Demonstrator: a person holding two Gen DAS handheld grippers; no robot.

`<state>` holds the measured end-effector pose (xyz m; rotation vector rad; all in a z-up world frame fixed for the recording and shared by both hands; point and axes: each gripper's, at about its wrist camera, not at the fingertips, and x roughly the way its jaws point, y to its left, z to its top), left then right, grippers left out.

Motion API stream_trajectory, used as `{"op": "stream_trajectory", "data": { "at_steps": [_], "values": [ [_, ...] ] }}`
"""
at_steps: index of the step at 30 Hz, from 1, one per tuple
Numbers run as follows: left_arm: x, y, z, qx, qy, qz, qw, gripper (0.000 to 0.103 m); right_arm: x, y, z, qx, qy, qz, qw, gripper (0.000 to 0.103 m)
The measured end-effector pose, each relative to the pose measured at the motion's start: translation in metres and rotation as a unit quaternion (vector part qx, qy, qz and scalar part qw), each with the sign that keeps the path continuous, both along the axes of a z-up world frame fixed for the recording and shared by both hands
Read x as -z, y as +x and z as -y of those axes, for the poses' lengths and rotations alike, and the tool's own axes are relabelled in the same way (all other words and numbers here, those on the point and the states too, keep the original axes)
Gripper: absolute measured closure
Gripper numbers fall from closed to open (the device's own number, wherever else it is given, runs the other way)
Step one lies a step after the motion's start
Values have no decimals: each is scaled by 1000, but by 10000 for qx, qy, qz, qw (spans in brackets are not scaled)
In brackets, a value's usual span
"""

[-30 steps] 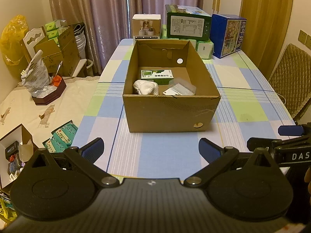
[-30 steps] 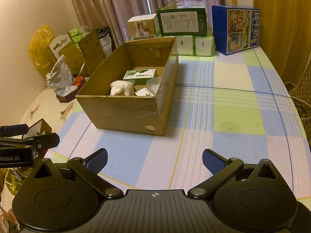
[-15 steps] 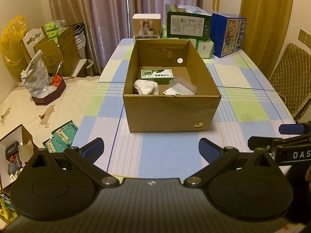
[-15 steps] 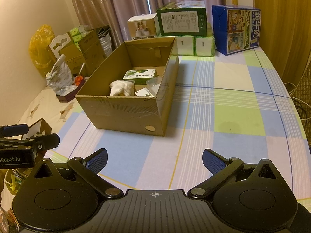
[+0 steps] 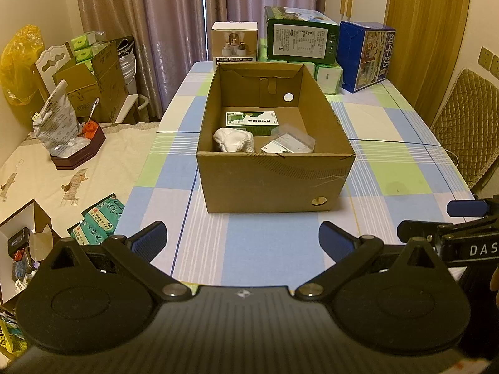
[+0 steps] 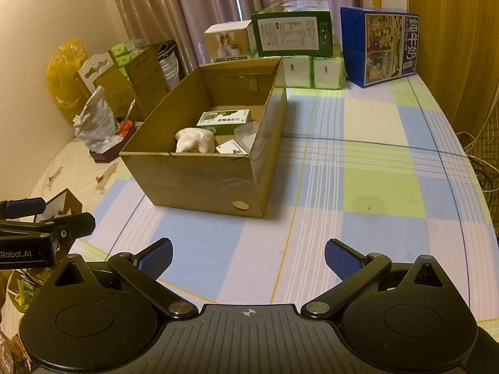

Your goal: Organize objects

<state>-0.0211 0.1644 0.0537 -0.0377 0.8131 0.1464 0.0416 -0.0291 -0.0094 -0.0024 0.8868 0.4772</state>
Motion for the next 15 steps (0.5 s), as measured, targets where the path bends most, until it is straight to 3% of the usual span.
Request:
{"op": "stream_trajectory", "data": {
  "at_steps": [15],
  "values": [
    [4, 0, -3, 14, -144, 32, 9999, 1, 3, 0, 2, 19, 4, -12, 10000, 2]
  ]
}}
